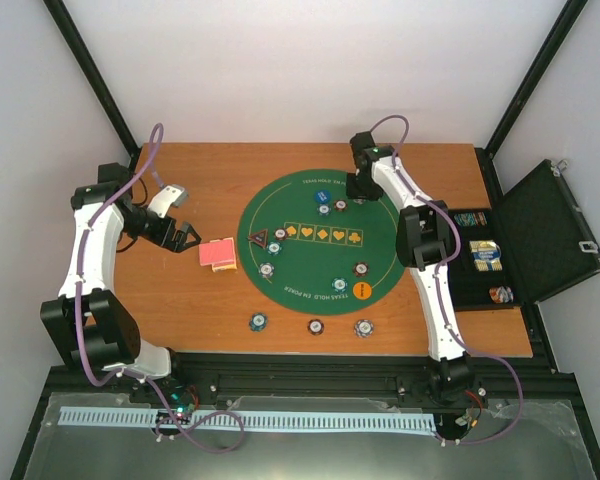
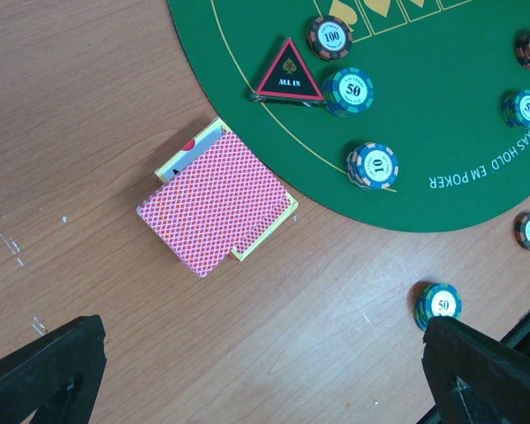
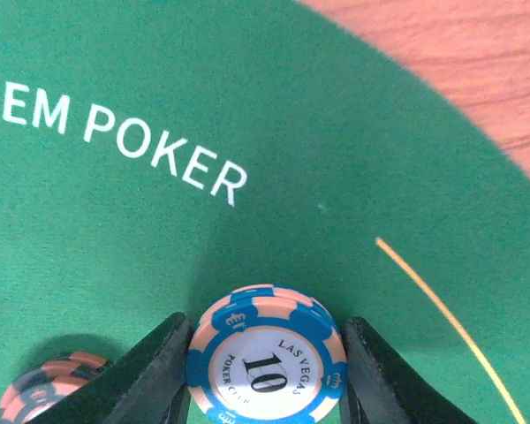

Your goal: Distribute texas hold em gaming equipment

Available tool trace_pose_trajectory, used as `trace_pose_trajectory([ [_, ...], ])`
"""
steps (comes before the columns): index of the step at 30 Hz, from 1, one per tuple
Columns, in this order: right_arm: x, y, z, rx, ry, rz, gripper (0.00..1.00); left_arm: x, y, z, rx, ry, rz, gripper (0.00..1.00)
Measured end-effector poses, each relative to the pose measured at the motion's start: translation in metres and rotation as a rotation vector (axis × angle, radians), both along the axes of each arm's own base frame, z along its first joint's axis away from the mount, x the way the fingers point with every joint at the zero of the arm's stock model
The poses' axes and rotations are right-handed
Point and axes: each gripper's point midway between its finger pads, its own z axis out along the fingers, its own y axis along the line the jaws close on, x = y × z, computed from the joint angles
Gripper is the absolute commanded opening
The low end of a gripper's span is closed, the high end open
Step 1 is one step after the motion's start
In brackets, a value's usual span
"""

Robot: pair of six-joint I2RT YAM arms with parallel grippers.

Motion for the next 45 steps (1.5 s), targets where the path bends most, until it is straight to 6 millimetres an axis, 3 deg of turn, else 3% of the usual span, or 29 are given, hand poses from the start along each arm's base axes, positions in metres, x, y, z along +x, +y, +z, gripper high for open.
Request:
trace_pose_trajectory([
  [4, -0.001, 0.003, -0.005, 0.011, 0.011, 0.005, 0.39, 0.000, 0.000, 0.000, 0.000, 0.000, 0.000, 1.00],
  [14, -0.003, 0.006, -0.003, 0.037, 0.030, -0.001, 0.68, 0.000, 0.000, 0.000, 0.002, 0.000, 0.000, 1.00],
  [19, -0.008, 0.002, 0.001, 0.021, 0.044, -0.006, 0.72, 0.000, 0.000, 0.000, 0.001, 0.000, 0.000, 1.00],
  [22, -0.012, -0.002, 0.017, 0.009, 0.035, -0.011, 0.72, 0.000, 0.000, 0.000, -0.001, -0.001, 0.000, 1.00],
  [26, -0.028, -0.009, 0.066, 0.011, -0.017, -0.014, 0.72, 0.000, 0.000, 0.000, -0.003, 0.002, 0.006, 1.00],
  [30, -0.081, -0.016, 0.120, 0.008, -0.077, -0.003, 0.73, 0.000, 0.000, 0.001, -0.003, 0.004, 0.016, 1.00],
  [34, -0.163, 0.007, 0.142, -0.027, -0.116, 0.078, 0.77, -0.002, -0.001, 0.007, -0.002, -0.014, 0.020, 1.00],
  [38, -0.257, 0.037, 0.118, -0.055, -0.080, 0.201, 0.77, -0.004, -0.002, 0.013, -0.008, -0.031, 0.018, 1.00],
  [42, -0.331, 0.021, 0.083, -0.055, -0.001, 0.193, 0.80, -0.005, -0.002, 0.014, -0.006, -0.037, 0.018, 1.00],
  [45, -0.363, 0.011, 0.067, -0.048, 0.035, 0.168, 0.80, -0.005, -0.002, 0.015, -0.005, -0.039, 0.018, 1.00],
])
